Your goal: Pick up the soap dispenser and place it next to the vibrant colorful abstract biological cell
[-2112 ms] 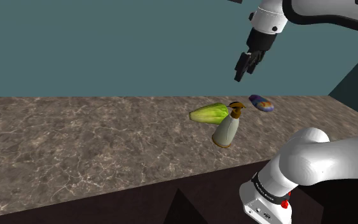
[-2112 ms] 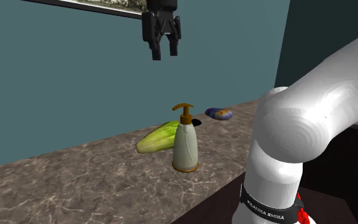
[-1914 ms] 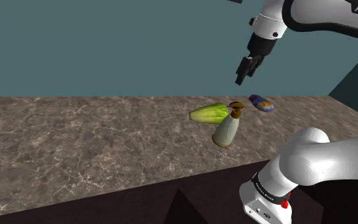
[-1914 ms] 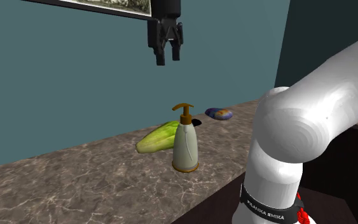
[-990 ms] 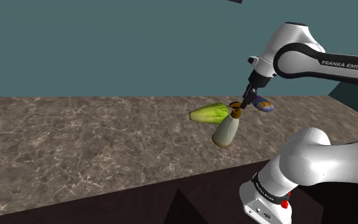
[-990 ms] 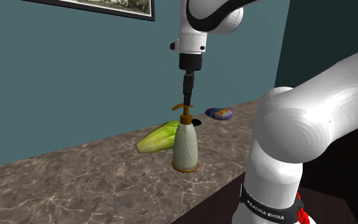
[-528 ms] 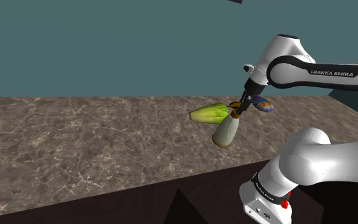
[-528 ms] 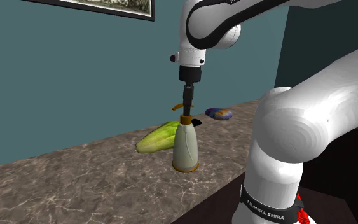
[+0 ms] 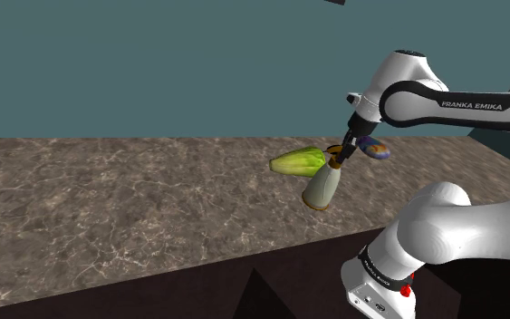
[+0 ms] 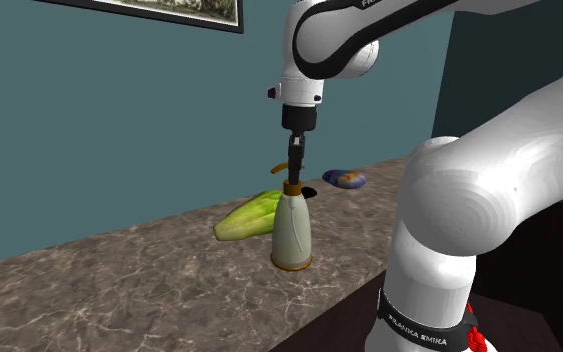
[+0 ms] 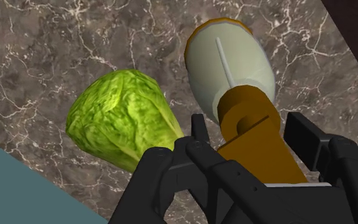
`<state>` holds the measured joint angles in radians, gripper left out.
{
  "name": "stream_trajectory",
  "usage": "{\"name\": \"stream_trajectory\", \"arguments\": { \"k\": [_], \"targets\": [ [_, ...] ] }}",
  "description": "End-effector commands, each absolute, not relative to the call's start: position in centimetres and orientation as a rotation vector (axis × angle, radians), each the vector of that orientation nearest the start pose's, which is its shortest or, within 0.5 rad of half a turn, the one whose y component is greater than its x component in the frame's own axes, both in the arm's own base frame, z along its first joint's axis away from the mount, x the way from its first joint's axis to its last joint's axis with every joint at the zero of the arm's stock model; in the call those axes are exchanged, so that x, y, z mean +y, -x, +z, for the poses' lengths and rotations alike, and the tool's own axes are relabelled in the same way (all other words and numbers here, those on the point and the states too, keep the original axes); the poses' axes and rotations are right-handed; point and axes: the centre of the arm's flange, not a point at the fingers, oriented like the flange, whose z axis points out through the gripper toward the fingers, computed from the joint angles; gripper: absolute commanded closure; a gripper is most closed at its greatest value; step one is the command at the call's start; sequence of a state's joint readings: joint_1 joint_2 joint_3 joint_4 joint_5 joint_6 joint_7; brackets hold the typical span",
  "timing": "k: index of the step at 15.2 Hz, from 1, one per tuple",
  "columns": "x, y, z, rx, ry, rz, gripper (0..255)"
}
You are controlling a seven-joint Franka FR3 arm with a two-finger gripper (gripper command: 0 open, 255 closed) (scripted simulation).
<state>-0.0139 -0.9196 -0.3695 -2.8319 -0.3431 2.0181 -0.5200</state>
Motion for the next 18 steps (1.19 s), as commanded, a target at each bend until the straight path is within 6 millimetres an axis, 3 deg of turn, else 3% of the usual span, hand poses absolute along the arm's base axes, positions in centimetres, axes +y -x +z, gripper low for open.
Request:
{"name": "stream_trajectory", "arguments": {
  "k": [1, 9, 18],
  "targets": [
    [-11.7, -27.1, 42.6, -0.636, 3.131, -0.119, 255],
    [-11.7, -27.1, 42.6, -0.636, 3.131, -0.119, 255],
    [-11.7, -27.1, 47.3, -0.636, 3.131, -0.119, 255]
  ]
}}
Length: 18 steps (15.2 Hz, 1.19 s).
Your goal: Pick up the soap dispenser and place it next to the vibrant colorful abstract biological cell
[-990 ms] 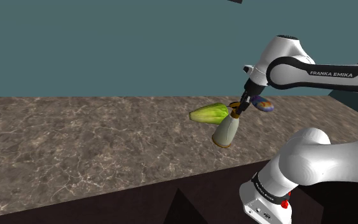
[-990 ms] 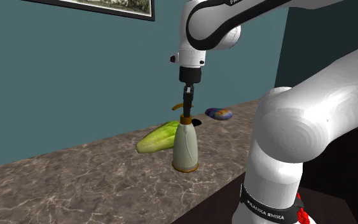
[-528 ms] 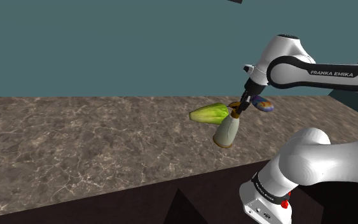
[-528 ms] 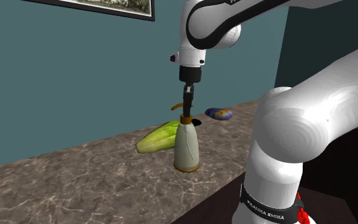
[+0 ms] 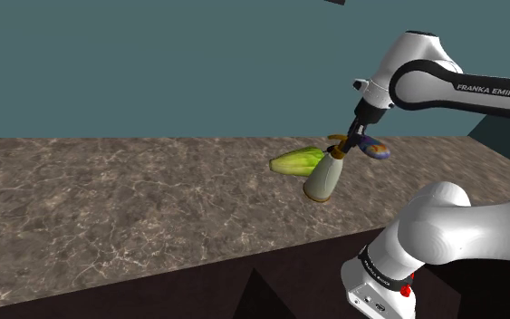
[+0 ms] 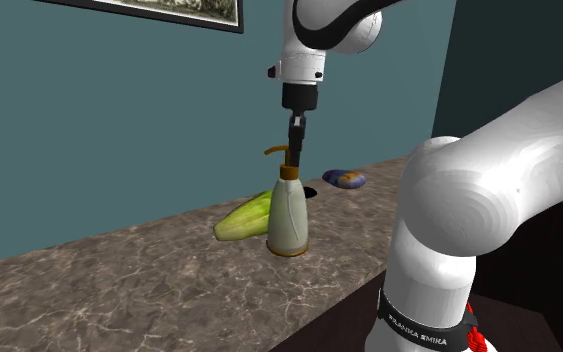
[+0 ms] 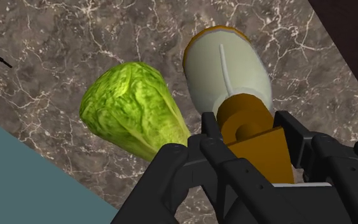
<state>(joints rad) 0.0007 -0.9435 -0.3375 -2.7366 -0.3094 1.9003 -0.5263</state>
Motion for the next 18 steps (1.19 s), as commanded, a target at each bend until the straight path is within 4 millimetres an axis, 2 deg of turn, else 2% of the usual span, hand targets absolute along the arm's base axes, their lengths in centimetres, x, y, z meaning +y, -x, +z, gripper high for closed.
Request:
{"name": "stream_trajectory", "arguments": {
  "k": [1, 18],
  "targets": [
    [-11.7, -27.1, 47.8, -0.636, 3.131, -0.119, 255],
    [-11.7, -27.1, 56.8, -0.636, 3.131, -0.119, 255]
  ]
}}
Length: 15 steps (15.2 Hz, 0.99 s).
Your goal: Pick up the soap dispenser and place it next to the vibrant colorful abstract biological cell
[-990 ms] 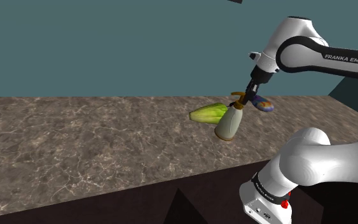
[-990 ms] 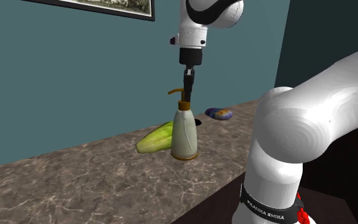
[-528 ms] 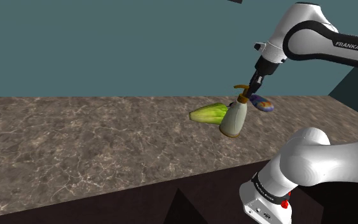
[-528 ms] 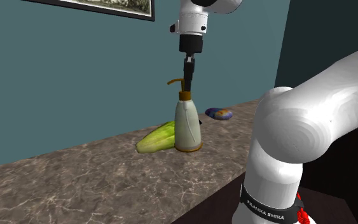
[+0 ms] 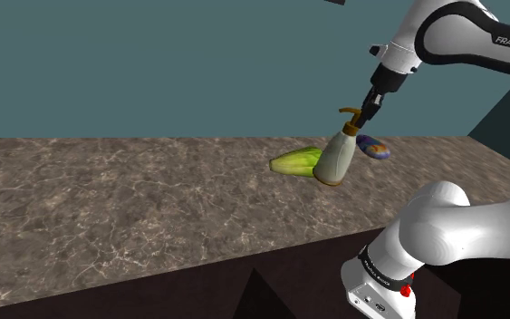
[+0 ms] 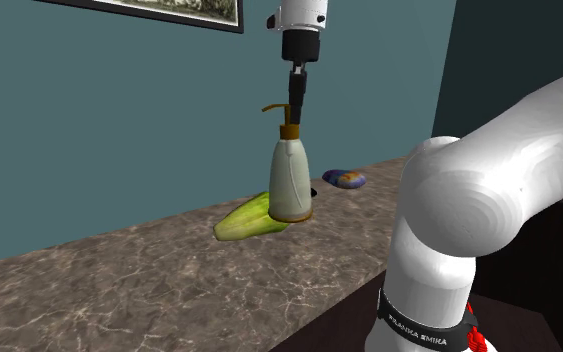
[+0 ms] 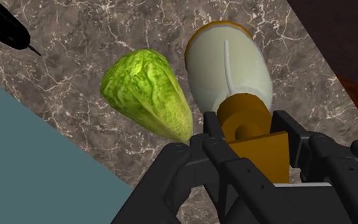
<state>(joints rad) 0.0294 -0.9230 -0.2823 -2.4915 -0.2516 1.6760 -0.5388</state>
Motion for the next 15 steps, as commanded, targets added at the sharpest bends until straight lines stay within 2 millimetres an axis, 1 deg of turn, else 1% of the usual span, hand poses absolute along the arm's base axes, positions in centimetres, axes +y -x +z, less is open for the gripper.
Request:
{"name": "stream_trajectory", "arguments": {
  "k": [1, 15],
  "targets": [
    [-11.7, -27.1, 57.3, -0.636, 3.131, -0.119, 255],
    [-11.7, -27.1, 64.7, -0.636, 3.131, -0.119, 255]
  ]
}}
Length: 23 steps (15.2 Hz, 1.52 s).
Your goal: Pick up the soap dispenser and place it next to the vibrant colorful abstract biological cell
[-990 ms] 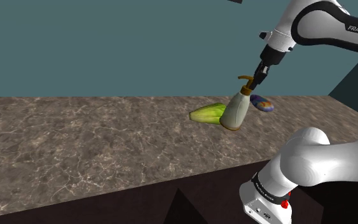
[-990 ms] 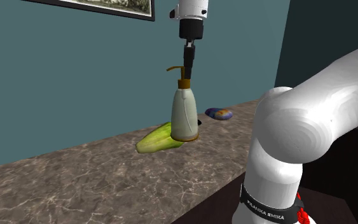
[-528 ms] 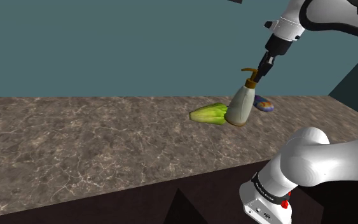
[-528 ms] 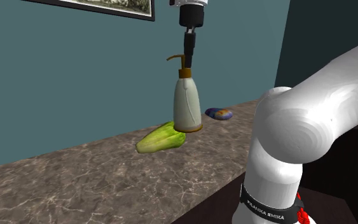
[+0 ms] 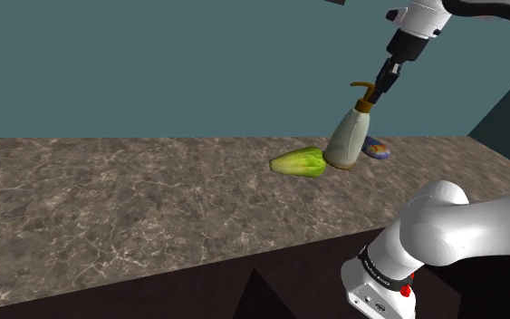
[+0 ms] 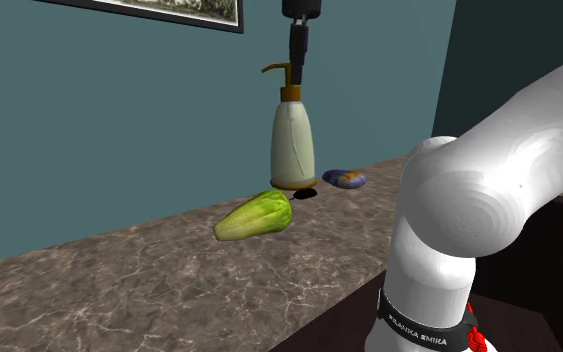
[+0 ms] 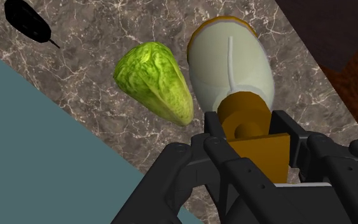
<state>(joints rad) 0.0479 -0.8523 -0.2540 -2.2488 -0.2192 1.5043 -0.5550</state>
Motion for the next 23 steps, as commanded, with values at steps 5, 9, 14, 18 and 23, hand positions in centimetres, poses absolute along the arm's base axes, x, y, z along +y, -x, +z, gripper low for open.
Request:
{"name": "stream_trajectory", "arguments": {
  "k": [5, 9, 14, 18, 23],
  "targets": [
    [-11.7, -27.1, 67.4, -0.636, 3.131, -0.119, 255],
    [-11.7, -27.1, 69.5, -0.636, 3.131, -0.119, 255],
    [-11.7, -27.1, 72.1, -0.636, 3.131, -0.119, 255],
    [-11.7, -27.1, 74.2, -0.636, 3.131, -0.119, 255],
    [-14.4, -27.5, 75.8, -0.636, 3.131, -0.119, 255]
  ]
}}
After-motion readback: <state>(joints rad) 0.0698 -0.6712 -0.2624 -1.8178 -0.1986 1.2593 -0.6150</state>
